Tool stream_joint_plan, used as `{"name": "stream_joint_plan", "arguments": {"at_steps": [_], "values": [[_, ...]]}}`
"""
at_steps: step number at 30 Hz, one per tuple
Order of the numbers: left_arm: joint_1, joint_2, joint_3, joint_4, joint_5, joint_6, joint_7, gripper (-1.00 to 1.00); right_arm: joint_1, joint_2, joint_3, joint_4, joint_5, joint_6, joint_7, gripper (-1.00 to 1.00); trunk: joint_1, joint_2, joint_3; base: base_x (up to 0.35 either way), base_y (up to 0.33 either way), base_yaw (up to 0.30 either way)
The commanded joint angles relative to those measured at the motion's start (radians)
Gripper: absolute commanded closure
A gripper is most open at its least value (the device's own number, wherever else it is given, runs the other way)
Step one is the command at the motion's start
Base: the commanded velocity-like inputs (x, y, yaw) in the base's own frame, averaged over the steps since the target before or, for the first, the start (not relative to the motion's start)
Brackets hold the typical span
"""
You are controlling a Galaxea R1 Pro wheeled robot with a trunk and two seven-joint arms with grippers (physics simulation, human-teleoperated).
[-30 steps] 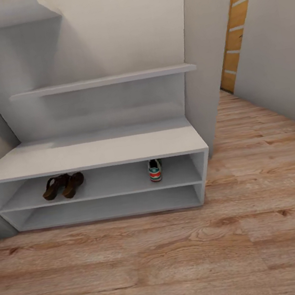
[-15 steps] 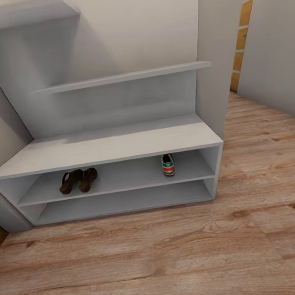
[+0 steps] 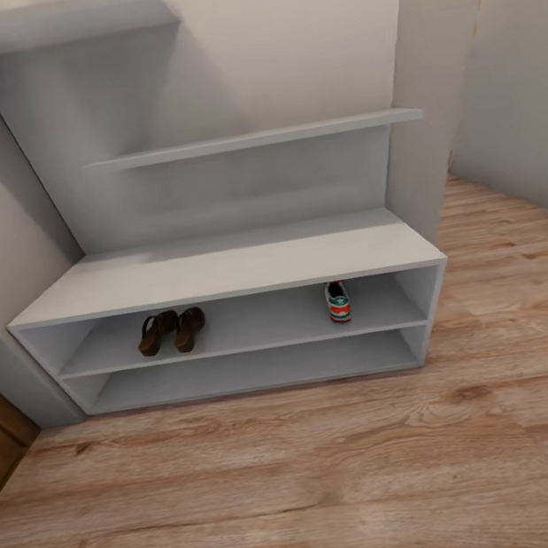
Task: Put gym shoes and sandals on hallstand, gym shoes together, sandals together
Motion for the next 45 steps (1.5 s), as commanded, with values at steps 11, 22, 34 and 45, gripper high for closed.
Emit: {"name": "stream_joint_plan", "arguments": {"at_steps": [11,22,34,45], "values": [[-0.001,0.0,0.002,0.002,0.006,0.001,-0.007,-1.0,-0.001,0.0,-0.01,-0.002,0.01,-0.002,0.008,1.0,0.0,0.0,-0.001,0.0,0.306,0.0],[-0.001,0.0,0.002,0.002,0.006,0.002,-0.004,-1.0,-0.001,0.0,-0.009,0.0,0.012,-0.001,0.009,1.0,0.0,0.0,-0.001,0.0,0.306,0.0],[-0.001,0.0,0.002,0.002,0.006,0.0,-0.004,-1.0,-0.001,0.0,-0.007,-0.003,0.01,0.0,0.007,1.0,0.0,0.0,-0.001,0.0,0.121,0.0],[0.0,0.055,0.002,0.0,0.04,0.009,-0.079,-1.0,-0.002,0.059,0.099,0.046,0.03,-0.001,0.007,1.0,0.0,0.0,-0.001,0.0,0.0,0.0]]}}
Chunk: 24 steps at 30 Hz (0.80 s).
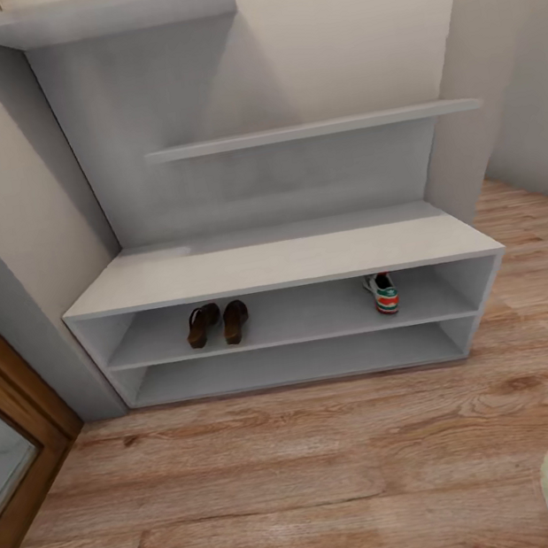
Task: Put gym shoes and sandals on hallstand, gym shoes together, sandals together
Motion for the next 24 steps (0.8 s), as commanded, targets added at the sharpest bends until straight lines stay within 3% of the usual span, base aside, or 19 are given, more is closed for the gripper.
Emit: {"name": "stream_joint_plan", "arguments": {"at_steps": [1,3,4,5,7,10,14,16,19,20,21,22,24], "values": [[-0.001,0.003,0.002,0.001,0.012,-0.001,-0.015,-1.0,-0.002,0.007,0.018,0.001,0.013,-0.003,0.006,1.0,0.0,0.0,-0.001,0.0,0.0,0.0],[-0.001,0.024,0.002,0.003,0.054,0.002,-0.073,-1.0,-0.006,0.04,0.204,-0.016,0.026,-0.002,0.001,1.0,0.0,0.0,-0.001,0.0,0.0,0.0],[-0.001,0.029,0.002,0.003,0.06,0.002,-0.086,-1.0,-0.009,0.047,0.24,-0.024,0.027,-0.001,0.0,1.0,0.0,0.0,-0.001,0.0,0.0,0.0],[-0.001,0.038,0.002,0.003,0.068,0.003,-0.111,-1.0,-0.018,0.064,0.302,-0.045,0.029,0.002,-0.001,1.0,0.0,0.0,-0.001,0.0,0.0,0.0],[-0.001,0.046,0.002,0.003,0.075,0.004,-0.139,-1.0,-0.036,0.093,0.369,-0.082,0.03,0.012,-0.011,1.0,0.0,0.0,-0.001,0.0,0.0,0.0],[0.0,0.05,0.002,0.003,0.079,0.005,-0.157,-1.0,-0.065,0.14,0.429,-0.132,0.032,0.063,-0.044,1.0,0.0,0.0,-0.001,0.0,0.0,0.0],[0.001,0.049,0.001,0.004,0.079,0.003,-0.166,-1.0,-0.146,0.225,0.522,-0.196,0.033,0.256,-0.131,1.0,0.0,0.0,-0.001,0.0,0.0,0.0],[0.001,0.05,0.001,0.004,0.079,0.003,-0.167,-1.0,-0.175,0.249,0.555,-0.205,0.033,0.31,-0.157,1.0,0.0,0.0,-0.001,0.0,0.0,0.0],[0.0,0.051,0.001,0.005,0.08,0.003,-0.17,-1.0,-0.273,0.309,0.648,-0.217,0.032,0.418,-0.258,1.0,0.0,0.0,-0.001,0.0,0.0,0.0],[0.001,0.052,0.001,0.005,0.08,0.002,-0.171,-1.0,-0.327,0.325,0.681,-0.218,0.031,0.442,-0.321,1.0,0.0,0.0,-0.001,0.0,0.0,0.0],[0.0,0.052,0.001,0.005,0.079,0.002,-0.171,-1.0,-0.363,0.325,0.696,-0.216,0.031,0.453,-0.358,1.0,0.0,0.0,-0.001,0.0,0.0,0.0],[0.0,0.05,0.0,0.004,0.077,0.0,-0.17,-1.0,-0.448,0.325,0.716,-0.214,0.029,0.501,-0.421,1.0,0.0,0.0,-0.001,0.0,0.0,0.0],[0.0,0.048,0.0,0.003,0.076,0.0,-0.171,-1.0,-0.482,0.325,0.719,-0.214,0.029,0.537,-0.432,1.0,0.0,0.0,-0.001,0.0,0.0,0.0]]}}
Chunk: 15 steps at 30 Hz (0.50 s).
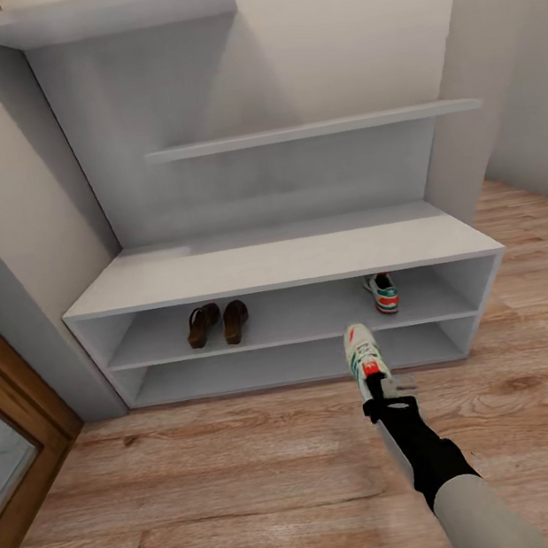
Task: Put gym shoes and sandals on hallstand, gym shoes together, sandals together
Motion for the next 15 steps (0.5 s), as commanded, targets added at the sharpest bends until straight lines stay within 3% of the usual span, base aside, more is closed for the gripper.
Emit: {"name": "stream_joint_plan", "arguments": {"at_steps": [1,8,15], "values": [[-0.001,-0.002,0.001,0.0,0.002,-0.004,-0.006,-1.0,-0.05,0.001,0.0,-0.001,0.012,0.06,-0.007,1.0,0.0,0.0,-0.001,0.0,0.0,0.0],[-0.002,0.0,-0.002,-0.016,0.01,0.001,-0.01,-1.0,-0.132,0.001,0.0,-0.001,0.012,0.093,-0.014,1.0,0.0,0.0,-0.001,0.0,0.0,0.0],[-0.012,-0.001,0.0,-0.019,0.01,0.015,-0.057,-1.0,-0.149,0.001,0.0,-0.004,0.011,0.094,-0.024,1.0,0.0,0.0,-0.001,0.0,0.0,0.0]]}}
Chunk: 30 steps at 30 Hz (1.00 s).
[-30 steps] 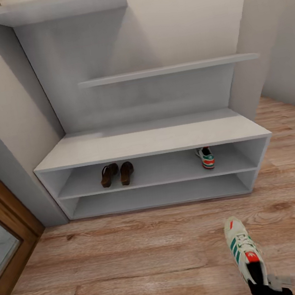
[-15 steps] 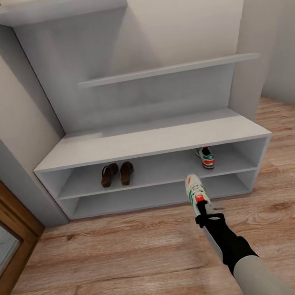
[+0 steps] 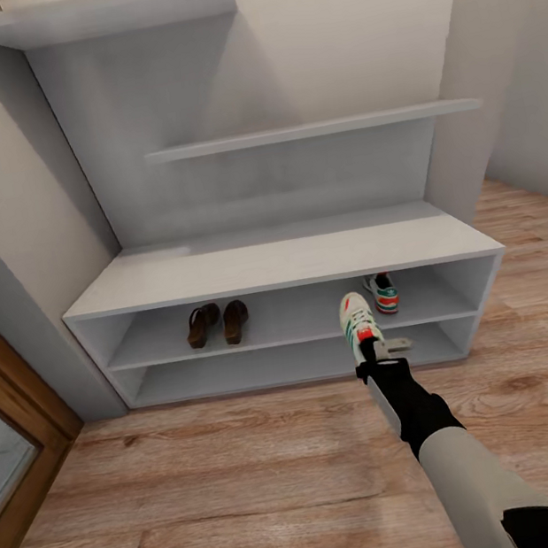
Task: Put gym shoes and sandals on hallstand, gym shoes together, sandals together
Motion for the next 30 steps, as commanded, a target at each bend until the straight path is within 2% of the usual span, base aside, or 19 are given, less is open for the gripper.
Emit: {"name": "stream_joint_plan", "arguments": {"at_steps": [1,7,12,25,30], "values": [[-0.001,0.0,0.002,0.001,0.002,-0.004,-0.01,-1.0,-0.001,0.001,-0.004,-0.001,0.01,0.007,0.003,1.0,0.0,0.0,-0.001,0.0,0.0,0.0],[-0.001,-0.001,0.005,0.002,0.004,-0.003,-0.034,-1.0,-0.001,0.001,-0.003,0.01,0.009,0.007,0.005,1.0,0.0,0.0,-0.001,0.0,0.0,0.0],[0.011,-0.005,0.003,0.019,0.001,-0.011,-0.031,-1.0,-0.026,0.001,-0.009,0.003,0.005,0.011,0.004,1.0,0.0,0.0,-0.001,0.0,0.0,0.0],[0.011,-0.005,0.001,0.051,-0.01,-0.012,-0.026,-1.0,-0.035,0.001,-0.007,0.006,0.004,0.006,0.004,1.0,0.0,0.0,-0.001,0.0,0.0,0.0],[0.011,-0.005,0.002,0.052,-0.01,-0.012,-0.026,-1.0,-0.037,0.001,-0.009,0.004,0.005,0.035,0.002,1.0,0.0,0.0,-0.001,0.0,0.0,0.0]]}}
